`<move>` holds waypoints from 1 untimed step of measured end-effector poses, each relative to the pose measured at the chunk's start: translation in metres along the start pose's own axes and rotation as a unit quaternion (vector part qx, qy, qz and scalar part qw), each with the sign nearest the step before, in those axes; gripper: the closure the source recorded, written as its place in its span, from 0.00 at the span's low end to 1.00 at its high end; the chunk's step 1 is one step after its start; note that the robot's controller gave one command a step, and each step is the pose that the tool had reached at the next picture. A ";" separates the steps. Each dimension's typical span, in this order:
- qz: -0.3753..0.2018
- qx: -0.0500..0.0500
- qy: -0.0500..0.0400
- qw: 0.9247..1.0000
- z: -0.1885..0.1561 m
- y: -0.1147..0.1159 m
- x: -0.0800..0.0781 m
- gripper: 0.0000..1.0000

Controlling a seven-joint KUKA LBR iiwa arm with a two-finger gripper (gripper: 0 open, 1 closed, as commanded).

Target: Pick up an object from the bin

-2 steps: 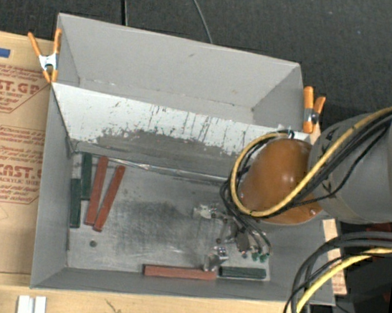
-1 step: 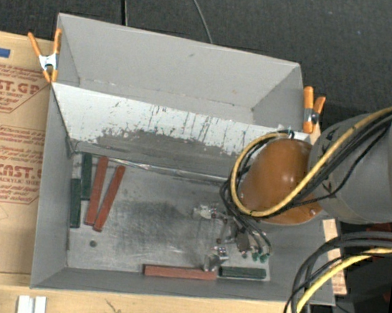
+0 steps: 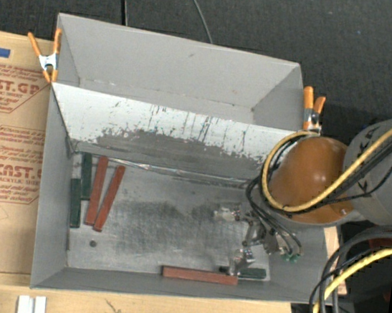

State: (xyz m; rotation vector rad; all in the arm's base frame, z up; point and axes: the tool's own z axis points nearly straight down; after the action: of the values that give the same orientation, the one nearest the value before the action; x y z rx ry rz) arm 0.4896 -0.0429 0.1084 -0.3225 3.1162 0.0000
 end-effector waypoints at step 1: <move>-0.003 0.004 -0.015 1.000 0.020 -0.012 -0.002 0.00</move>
Offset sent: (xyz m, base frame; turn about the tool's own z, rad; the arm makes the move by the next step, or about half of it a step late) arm -0.0017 -0.0532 -0.0384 -0.1569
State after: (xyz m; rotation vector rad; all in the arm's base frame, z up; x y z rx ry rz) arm 0.4941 -0.0538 0.0884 -0.3279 3.0854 -0.0066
